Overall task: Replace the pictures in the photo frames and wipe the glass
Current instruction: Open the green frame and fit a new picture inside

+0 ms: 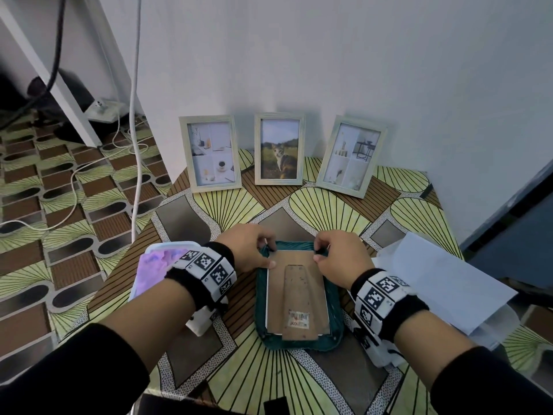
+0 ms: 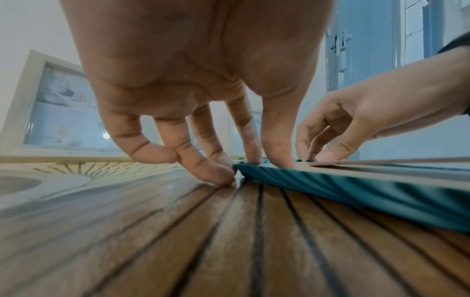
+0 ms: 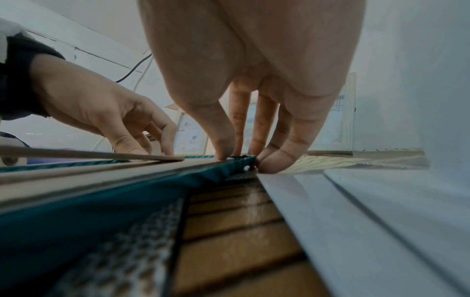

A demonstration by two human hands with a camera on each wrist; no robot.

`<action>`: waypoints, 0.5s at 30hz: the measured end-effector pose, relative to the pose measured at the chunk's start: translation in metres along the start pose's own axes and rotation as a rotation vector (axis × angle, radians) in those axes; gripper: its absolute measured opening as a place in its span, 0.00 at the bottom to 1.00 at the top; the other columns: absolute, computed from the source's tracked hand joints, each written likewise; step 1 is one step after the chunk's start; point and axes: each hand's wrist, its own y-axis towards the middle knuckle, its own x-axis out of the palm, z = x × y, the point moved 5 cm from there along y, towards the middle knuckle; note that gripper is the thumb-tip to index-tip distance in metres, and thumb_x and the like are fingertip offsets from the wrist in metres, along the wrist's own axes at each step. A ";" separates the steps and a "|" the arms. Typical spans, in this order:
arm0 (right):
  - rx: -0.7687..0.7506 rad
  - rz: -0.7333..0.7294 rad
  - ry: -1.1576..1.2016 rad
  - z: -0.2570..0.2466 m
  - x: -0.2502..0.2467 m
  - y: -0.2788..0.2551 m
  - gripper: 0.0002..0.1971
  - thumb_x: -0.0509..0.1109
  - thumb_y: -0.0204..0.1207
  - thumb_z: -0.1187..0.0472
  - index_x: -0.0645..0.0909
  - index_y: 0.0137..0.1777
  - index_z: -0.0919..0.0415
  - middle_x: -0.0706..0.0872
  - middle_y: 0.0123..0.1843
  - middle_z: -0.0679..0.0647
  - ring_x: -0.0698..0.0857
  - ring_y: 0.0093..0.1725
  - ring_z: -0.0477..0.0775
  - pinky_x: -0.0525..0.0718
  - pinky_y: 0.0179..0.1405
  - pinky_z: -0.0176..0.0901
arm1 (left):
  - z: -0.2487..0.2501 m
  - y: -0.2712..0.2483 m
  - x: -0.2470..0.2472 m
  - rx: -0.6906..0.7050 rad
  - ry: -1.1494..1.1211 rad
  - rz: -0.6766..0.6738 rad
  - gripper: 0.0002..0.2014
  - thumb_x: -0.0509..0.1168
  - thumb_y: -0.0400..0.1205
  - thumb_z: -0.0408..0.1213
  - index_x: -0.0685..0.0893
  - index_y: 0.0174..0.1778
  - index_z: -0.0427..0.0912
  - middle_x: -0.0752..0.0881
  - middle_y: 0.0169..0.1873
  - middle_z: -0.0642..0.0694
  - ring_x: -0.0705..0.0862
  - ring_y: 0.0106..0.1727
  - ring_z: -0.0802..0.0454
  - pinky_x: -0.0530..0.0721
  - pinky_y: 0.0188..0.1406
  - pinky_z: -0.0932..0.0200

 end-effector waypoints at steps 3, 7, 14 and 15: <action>-0.009 0.004 0.005 0.000 -0.001 -0.003 0.03 0.73 0.75 0.62 0.85 0.45 0.53 0.88 0.46 0.49 0.84 0.47 0.52 0.81 0.47 0.40 | 0.001 -0.003 -0.001 0.016 0.050 0.026 0.13 0.75 0.74 0.53 0.87 0.53 0.58 0.83 0.50 0.56 0.81 0.53 0.55 0.81 0.53 0.55; -0.072 -0.016 0.000 -0.002 -0.002 -0.013 0.09 0.70 0.79 0.59 0.85 0.58 0.55 0.88 0.57 0.52 0.84 0.58 0.54 0.82 0.59 0.45 | 0.007 -0.020 0.003 0.048 0.175 0.115 0.17 0.68 0.78 0.58 0.82 0.63 0.62 0.80 0.55 0.57 0.80 0.57 0.54 0.81 0.56 0.52; -0.200 0.026 0.022 0.006 -0.015 -0.070 0.11 0.70 0.79 0.50 0.84 0.58 0.51 0.81 0.56 0.44 0.78 0.57 0.45 0.81 0.58 0.43 | 0.008 -0.080 0.002 0.111 -0.049 0.271 0.09 0.71 0.77 0.52 0.87 0.51 0.58 0.83 0.39 0.60 0.80 0.39 0.64 0.80 0.41 0.60; -0.223 0.033 -0.002 0.006 -0.017 -0.080 0.08 0.70 0.79 0.49 0.85 0.53 0.50 0.81 0.53 0.43 0.78 0.55 0.45 0.80 0.57 0.44 | 0.009 -0.091 0.005 0.112 -0.061 0.269 0.07 0.72 0.76 0.52 0.89 0.47 0.56 0.83 0.37 0.60 0.80 0.37 0.64 0.81 0.39 0.60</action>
